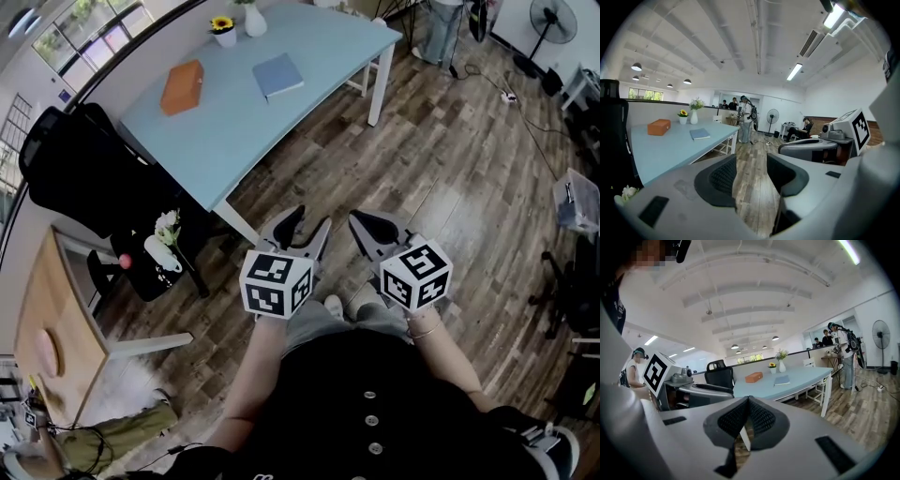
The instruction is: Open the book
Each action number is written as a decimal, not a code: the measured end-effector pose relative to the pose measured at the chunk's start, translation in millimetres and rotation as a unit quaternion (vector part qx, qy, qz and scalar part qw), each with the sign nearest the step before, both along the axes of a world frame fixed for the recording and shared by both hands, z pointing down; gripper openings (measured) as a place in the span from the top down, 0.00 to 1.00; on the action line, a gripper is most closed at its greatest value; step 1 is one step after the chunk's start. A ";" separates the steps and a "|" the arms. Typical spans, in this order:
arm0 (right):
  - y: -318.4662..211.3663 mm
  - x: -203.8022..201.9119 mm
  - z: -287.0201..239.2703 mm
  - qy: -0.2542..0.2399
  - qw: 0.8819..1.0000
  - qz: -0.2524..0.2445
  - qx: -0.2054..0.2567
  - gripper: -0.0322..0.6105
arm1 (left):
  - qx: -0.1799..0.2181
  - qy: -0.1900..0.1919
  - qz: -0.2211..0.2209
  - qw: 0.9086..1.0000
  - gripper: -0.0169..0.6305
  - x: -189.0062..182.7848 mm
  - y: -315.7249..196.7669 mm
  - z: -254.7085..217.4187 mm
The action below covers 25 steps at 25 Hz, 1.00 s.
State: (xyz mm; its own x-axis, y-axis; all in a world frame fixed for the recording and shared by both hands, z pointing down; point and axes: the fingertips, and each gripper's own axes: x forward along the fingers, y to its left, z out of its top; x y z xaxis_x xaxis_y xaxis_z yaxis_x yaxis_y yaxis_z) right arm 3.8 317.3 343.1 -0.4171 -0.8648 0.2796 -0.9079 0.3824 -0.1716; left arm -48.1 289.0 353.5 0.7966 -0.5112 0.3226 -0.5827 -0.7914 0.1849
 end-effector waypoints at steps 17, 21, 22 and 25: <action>-61.1 3.0 10.5 0.003 1.000 -0.007 -0.020 0.95 | -0.018 -0.001 -0.025 1.000 0.68 -6.3 -55.2 10.4; -83.9 4.7 11.6 0.003 1.000 -0.020 -0.019 0.95 | -0.016 0.002 -0.042 0.999 0.68 -8.2 -74.6 9.8; -90.3 5.5 12.7 0.004 0.999 -0.024 -0.020 0.95 | -0.017 0.003 -0.046 0.999 0.68 -7.8 -80.6 10.4; -110.8 11.6 15.8 0.003 0.999 -0.031 -0.025 0.95 | -0.021 0.002 -0.051 0.998 0.68 -2.1 -98.4 13.0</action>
State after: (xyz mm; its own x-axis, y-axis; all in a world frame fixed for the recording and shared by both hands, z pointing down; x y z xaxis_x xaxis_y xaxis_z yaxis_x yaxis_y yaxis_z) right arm 15.4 206.5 358.8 -0.4678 -0.8223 0.3242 -0.8837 0.4292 -0.1866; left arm -50.2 190.6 366.5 0.7419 -0.5766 0.3421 -0.6597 -0.7190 0.2187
